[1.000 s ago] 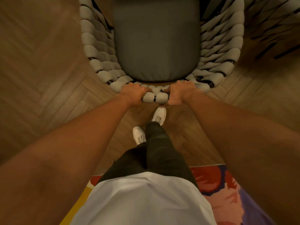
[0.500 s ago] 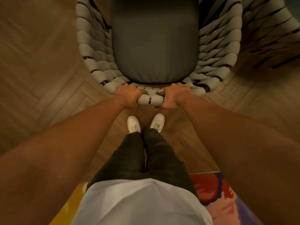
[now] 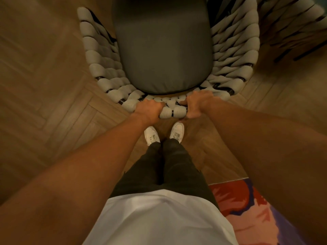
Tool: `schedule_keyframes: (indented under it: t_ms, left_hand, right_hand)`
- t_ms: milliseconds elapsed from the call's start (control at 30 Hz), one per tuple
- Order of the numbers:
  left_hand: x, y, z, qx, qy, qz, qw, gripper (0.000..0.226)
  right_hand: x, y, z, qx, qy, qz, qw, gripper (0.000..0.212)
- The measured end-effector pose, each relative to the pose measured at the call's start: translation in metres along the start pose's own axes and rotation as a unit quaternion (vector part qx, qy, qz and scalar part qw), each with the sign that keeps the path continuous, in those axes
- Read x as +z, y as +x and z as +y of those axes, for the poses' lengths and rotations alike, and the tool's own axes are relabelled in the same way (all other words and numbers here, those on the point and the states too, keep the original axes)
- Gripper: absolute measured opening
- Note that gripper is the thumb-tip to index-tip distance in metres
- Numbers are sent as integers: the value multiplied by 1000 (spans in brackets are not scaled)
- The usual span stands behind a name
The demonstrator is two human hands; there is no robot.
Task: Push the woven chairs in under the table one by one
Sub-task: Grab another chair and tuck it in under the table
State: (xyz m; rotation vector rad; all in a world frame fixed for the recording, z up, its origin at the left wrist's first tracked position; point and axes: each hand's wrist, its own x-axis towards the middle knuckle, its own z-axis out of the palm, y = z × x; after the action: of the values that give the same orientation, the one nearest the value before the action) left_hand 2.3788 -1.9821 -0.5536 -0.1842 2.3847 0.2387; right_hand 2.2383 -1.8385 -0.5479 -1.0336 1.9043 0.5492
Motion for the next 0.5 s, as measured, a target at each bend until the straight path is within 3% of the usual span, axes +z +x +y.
schedule_keyframes:
  t_ms: [267, 500]
  left_hand:
    - [-3, 7, -9, 62, -54, -41, 996, 66]
    - [-20, -4, 0, 106, -93, -66, 988, 98]
  right_hand:
    - [1, -13, 2, 22, 52, 0, 998, 89]
    - [1, -47, 14, -16, 103, -1, 995, 92]
